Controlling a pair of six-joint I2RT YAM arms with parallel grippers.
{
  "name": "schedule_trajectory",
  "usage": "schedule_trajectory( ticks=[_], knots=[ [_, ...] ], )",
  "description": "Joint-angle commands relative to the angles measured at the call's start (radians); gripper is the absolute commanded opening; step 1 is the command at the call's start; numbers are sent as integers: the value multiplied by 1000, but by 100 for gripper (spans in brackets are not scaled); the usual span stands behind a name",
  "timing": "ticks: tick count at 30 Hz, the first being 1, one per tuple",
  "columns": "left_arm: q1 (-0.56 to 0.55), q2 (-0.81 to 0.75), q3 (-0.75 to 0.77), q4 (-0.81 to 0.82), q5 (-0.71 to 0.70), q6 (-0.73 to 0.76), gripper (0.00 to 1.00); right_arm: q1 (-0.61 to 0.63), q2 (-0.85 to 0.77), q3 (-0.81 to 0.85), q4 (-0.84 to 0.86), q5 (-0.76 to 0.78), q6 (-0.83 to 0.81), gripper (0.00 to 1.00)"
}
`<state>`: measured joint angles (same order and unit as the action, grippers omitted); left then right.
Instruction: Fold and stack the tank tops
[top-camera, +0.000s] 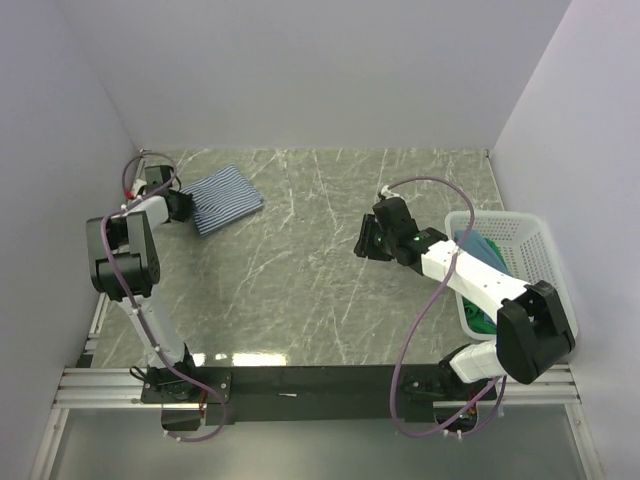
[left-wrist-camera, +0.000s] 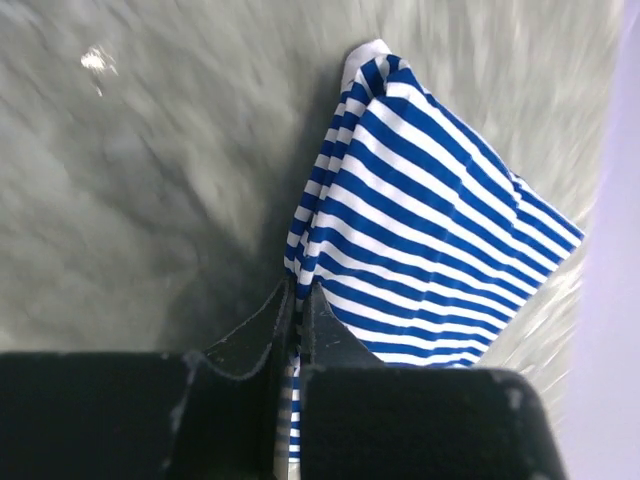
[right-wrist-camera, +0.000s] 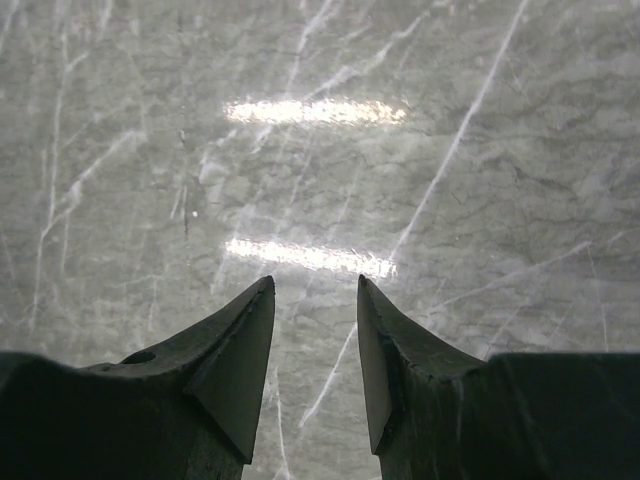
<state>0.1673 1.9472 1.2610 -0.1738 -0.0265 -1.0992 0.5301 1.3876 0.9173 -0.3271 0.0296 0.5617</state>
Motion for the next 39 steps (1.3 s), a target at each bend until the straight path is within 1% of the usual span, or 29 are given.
schedule_trajectory(
  ticks=[1, 3, 4, 8, 9, 12, 14, 16, 18, 20, 22, 23, 25, 27, 29, 30, 31, 32, 33, 34, 35, 36, 38, 39],
  knots=[
    [38, 19, 9, 155, -38, -186, 1, -8, -25, 54, -7, -19, -36, 46],
    [54, 18, -12, 198, -65, -270, 1, -7, -18, 58, -6, -26, -37, 46],
    [66, 16, -31, 271, -69, -298, 1, -5, -9, 61, -1, -48, -40, 46],
    [87, 27, -139, 436, -95, -453, 1, -7, 24, 71, 3, -71, -49, 46],
    [92, 32, -155, 465, -101, -506, 1, -5, 30, 69, 8, -76, -48, 46],
    [97, 65, -179, 540, -130, -585, 1, -7, 59, 71, 19, -99, -49, 46],
    [97, 73, -196, 595, -138, -602, 1, -7, 71, 74, 26, -105, -54, 46],
    [95, 65, -234, 629, -183, -628, 1, -7, 93, 77, 34, -108, -55, 46],
    [95, 65, -264, 698, -210, -698, 1, -5, 111, 81, 46, -126, -57, 46],
    [93, 75, -279, 724, -234, -758, 1, -2, 122, 80, 59, -146, -57, 46],
    [86, 79, -297, 775, -254, -783, 1, 7, 136, 84, 59, -143, -59, 46],
    [83, 76, -308, 795, -289, -810, 1, 7, 140, 84, 59, -142, -60, 46],
    [74, 59, -327, 854, -315, -805, 1, 10, 139, 78, 65, -142, -62, 46],
    [72, 33, -312, 823, -322, -757, 1, 10, 133, 74, 69, -145, -63, 46],
    [75, 12, -295, 758, -323, -725, 6, 10, 131, 72, 74, -143, -66, 46],
    [78, -5, -284, 729, -296, -708, 8, 11, 130, 71, 74, -145, -66, 47],
    [81, -16, -253, 684, -287, -702, 17, 10, 126, 69, 76, -143, -68, 47],
    [80, -28, -235, 549, -282, -699, 26, 10, 126, 68, 74, -143, -69, 47],
    [80, -49, -217, 492, -280, -689, 32, 10, 122, 68, 74, -142, -69, 47],
    [81, -60, -187, 437, -282, -676, 43, 10, 119, 66, 71, -140, -71, 47],
    [80, -73, -177, 360, -286, -648, 50, 11, 116, 66, 69, -142, -71, 47],
    [80, -99, -166, 314, -303, -631, 65, 10, 105, 65, 69, -143, -72, 47],
    [80, -123, -120, 229, -332, -570, 70, 10, 94, 63, 66, -138, -74, 47],
    [78, -146, -103, 130, -343, -547, 70, 10, 87, 60, 66, -140, -72, 47]
  ],
)
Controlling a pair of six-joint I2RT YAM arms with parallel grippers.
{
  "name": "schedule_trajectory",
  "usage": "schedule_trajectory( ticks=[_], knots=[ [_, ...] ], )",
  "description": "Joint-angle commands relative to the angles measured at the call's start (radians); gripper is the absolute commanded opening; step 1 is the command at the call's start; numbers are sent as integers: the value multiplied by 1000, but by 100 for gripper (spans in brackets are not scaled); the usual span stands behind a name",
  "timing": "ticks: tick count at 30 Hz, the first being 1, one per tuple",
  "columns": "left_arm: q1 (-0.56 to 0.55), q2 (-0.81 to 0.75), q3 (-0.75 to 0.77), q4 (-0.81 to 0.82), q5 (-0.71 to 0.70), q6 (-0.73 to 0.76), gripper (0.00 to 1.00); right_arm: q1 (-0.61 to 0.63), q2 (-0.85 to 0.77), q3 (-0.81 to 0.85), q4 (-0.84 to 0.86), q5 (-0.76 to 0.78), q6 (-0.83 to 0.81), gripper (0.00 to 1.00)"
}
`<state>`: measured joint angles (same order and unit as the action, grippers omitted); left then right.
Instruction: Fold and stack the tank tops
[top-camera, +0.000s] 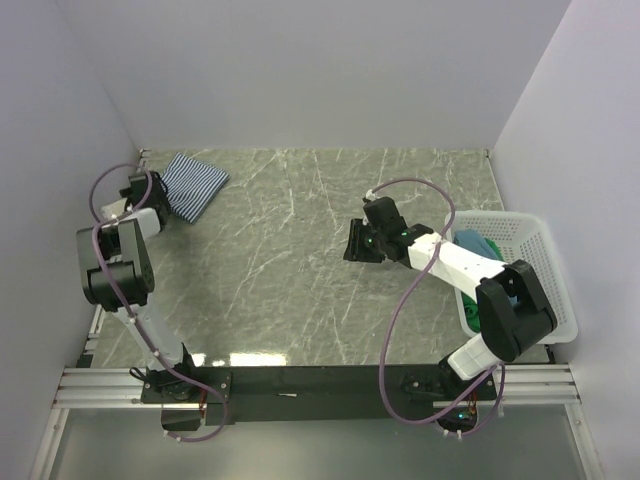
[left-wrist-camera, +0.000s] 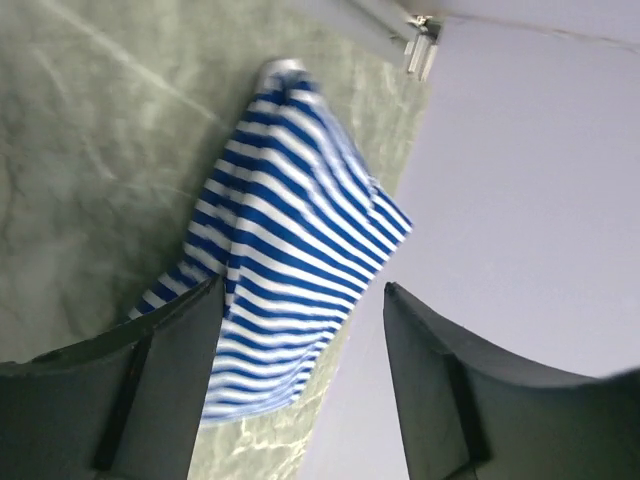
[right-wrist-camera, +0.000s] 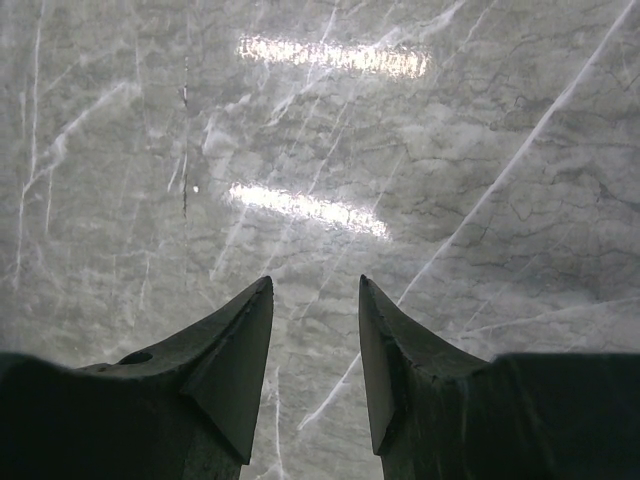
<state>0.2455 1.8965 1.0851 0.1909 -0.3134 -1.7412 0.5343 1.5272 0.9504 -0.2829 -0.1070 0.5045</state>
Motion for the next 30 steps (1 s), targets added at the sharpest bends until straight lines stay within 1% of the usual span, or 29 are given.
schedule_trajectory(
  ticks=[1, 2, 3, 4, 5, 6, 7, 8, 9, 10, 11, 12, 14, 15, 18, 20, 21, 23, 25, 26, 27, 30],
  knots=[
    [-2, -108, 103, -270, -81, 124, 70, 6, -55, 27, 21, -3, -17, 47],
    [-2, -115, 122, -318, -93, 190, 69, 7, -58, 27, 19, -3, -17, 47],
    [-9, -129, 165, -403, -111, 216, 69, 7, -61, 28, 21, -3, -15, 47],
    [-12, -134, 183, -435, -133, 254, 67, 6, -64, 27, 21, -5, -15, 47],
    [-17, -137, 199, -456, -138, 341, 65, 6, -65, 25, 21, -3, -15, 47],
    [-29, -142, 208, -462, -130, 395, 61, 6, -70, 25, 21, -2, -14, 47],
    [-35, -140, 210, -390, -106, 469, 54, 6, -73, 24, 21, -2, -14, 47],
    [-44, -117, 219, -377, -39, 585, 52, 7, -73, 27, 18, 3, -14, 47],
    [-66, -97, 237, -372, -9, 636, 51, 6, -75, 33, 14, 6, -14, 47],
    [-77, -70, 298, -393, 31, 688, 46, 7, -75, 36, 8, 12, -12, 47],
    [-93, -3, 341, -442, 48, 756, 45, 4, -78, 37, 5, 21, -12, 47],
    [-129, 30, 419, -474, 53, 791, 45, 4, -76, 40, 4, 24, -11, 47],
    [-164, 112, 476, -530, 68, 886, 43, 0, -79, 44, -2, 27, -11, 47],
    [-198, 133, 502, -530, 85, 916, 43, -2, -81, 44, -4, 32, -11, 47],
    [-238, 190, 536, -519, 137, 988, 43, -13, -90, 42, -6, 35, -9, 47],
    [-239, 223, 550, -507, 175, 1026, 44, -14, -91, 36, -4, 38, -9, 47],
    [-267, 239, 576, -511, 186, 1036, 44, -17, -91, 34, -2, 36, -8, 47],
    [-279, 294, 617, -533, 218, 1069, 44, -17, -90, 33, -2, 38, -6, 47],
    [-295, 340, 700, -591, 223, 1092, 45, -19, -90, 28, 1, 38, -6, 47],
    [-298, 389, 732, -616, 215, 1094, 44, -20, -88, 28, 1, 36, -4, 47],
    [-302, 412, 789, -669, 195, 1091, 44, -22, -87, 30, 1, 36, -4, 47],
    [-301, 453, 834, -688, 142, 1079, 44, -28, -85, 30, -1, 36, -6, 47]
  ],
)
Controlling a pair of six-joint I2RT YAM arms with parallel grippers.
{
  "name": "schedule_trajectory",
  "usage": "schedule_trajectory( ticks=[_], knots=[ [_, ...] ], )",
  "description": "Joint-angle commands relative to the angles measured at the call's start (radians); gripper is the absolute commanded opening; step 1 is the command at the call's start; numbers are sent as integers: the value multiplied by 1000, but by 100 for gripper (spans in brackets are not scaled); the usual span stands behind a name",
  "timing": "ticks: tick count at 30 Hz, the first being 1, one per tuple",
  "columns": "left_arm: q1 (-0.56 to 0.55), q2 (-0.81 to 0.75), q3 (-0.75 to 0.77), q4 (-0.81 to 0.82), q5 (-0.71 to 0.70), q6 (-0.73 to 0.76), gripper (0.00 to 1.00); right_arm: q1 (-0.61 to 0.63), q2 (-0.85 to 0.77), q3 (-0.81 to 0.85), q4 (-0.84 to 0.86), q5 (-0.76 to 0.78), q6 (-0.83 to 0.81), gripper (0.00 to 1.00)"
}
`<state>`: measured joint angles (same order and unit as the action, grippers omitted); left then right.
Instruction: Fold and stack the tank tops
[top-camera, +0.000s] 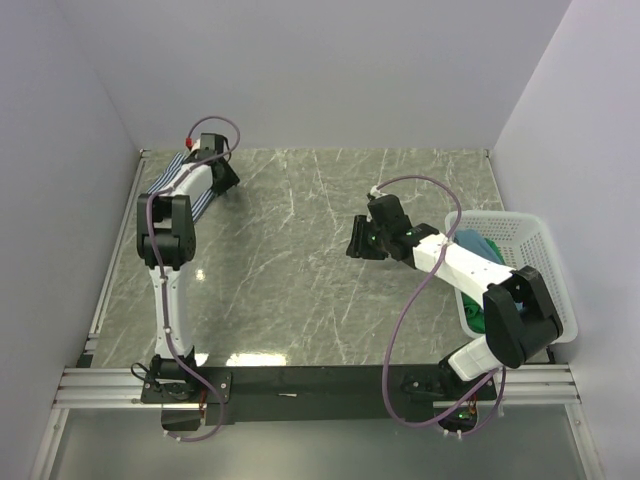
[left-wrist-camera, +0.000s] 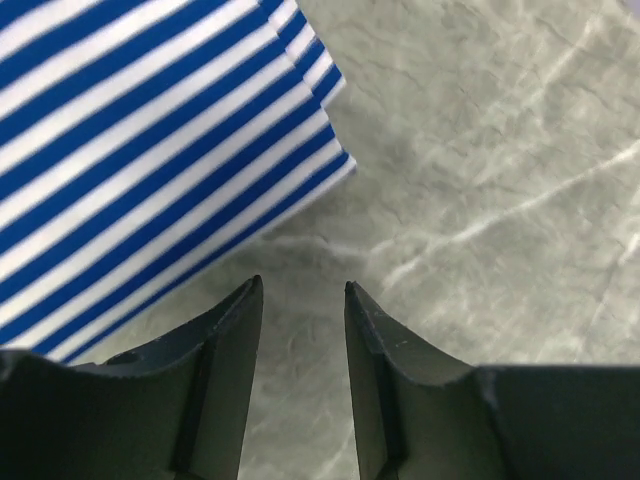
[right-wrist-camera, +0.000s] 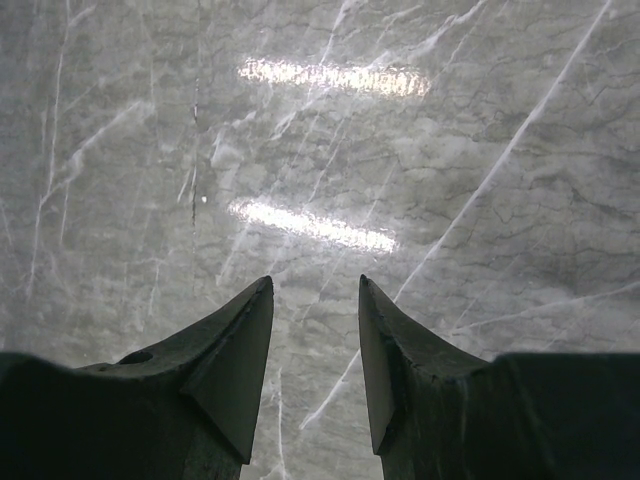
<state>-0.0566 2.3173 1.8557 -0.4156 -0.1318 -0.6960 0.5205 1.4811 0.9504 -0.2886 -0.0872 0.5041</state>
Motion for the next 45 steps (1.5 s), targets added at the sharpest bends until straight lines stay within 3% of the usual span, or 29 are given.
schedule_trajectory(
  ticks=[1, 7, 15, 25, 32, 36, 40, 45],
  knots=[
    [3, 39, 71, -83, -76, 26, 45, -14, -39, 27, 5, 18, -6, 47],
    [43, 102, 174, -92, -126, 21, 46, -28, -31, 24, 5, 15, -7, 47],
    [115, 212, 359, -69, -88, 64, 47, -30, -19, 22, 3, 23, -9, 47],
    [149, 172, 317, 79, 89, 73, 53, -28, -10, 48, -27, 67, -1, 47],
    [115, -53, 183, 199, 263, 52, 57, -92, -93, 89, -102, 200, 28, 47],
    [64, -185, 116, 192, 314, 29, 57, -186, -174, 117, -226, 378, 65, 48],
    [-32, -361, -19, 212, 345, -29, 56, -313, -283, 103, -306, 529, 100, 56],
    [-202, -472, -164, 227, 368, -92, 56, -505, -357, 76, -394, 628, 159, 61]
  ],
)
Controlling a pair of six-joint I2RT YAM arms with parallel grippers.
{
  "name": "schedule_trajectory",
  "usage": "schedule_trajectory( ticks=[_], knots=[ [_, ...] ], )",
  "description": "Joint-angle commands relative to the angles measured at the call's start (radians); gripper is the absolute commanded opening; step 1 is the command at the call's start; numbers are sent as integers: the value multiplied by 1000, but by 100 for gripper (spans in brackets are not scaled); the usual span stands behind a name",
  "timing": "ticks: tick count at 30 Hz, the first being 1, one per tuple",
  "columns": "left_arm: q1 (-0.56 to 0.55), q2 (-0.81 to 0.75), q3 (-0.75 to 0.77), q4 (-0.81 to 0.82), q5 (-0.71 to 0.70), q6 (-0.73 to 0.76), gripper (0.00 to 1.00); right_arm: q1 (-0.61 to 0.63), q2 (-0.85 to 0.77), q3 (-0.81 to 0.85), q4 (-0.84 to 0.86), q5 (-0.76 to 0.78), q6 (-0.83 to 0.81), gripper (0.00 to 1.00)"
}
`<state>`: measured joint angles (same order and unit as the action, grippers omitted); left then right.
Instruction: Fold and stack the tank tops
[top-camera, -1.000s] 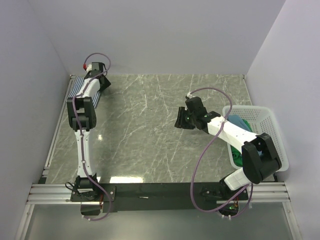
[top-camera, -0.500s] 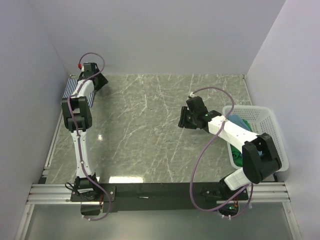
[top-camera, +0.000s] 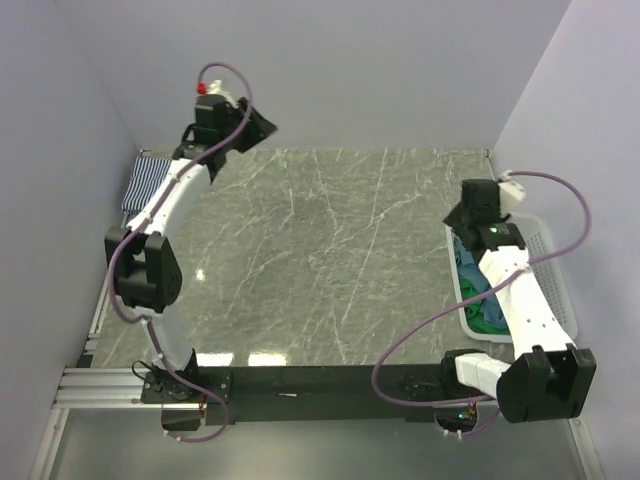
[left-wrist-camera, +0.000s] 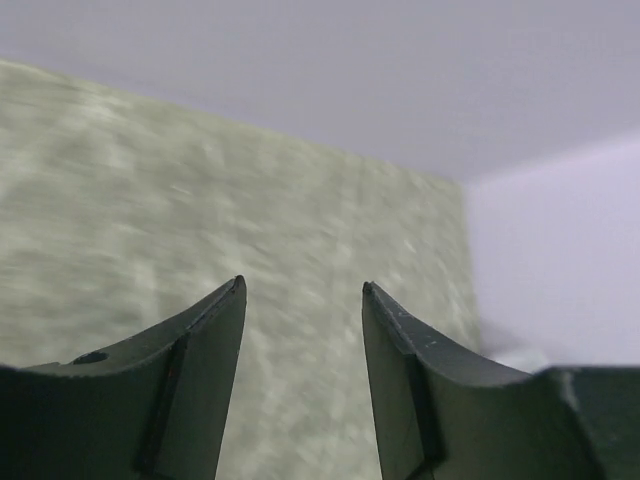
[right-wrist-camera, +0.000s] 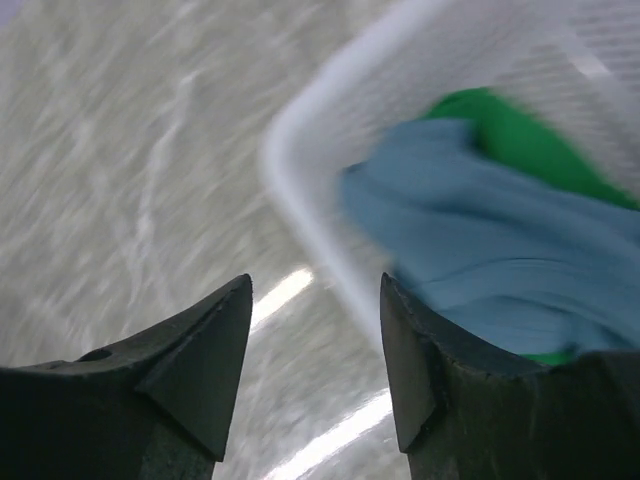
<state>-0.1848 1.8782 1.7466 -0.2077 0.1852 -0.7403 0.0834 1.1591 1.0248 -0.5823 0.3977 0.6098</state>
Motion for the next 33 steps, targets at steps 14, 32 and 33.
schedule_trajectory(
  ticks=[14, 32, 33],
  knots=[
    [-400, -162, -87, -164, -96, 45, 56, -316, 67, 11, -285, 101, 349, 84],
    [-407, -243, -246, -164, -139, 81, 52, -521, 107, -183, -1, -159, 300, 29],
    [-407, -251, -252, -159, -144, 79, 52, -519, 43, -180, -4, -143, 295, 8]
  ],
)
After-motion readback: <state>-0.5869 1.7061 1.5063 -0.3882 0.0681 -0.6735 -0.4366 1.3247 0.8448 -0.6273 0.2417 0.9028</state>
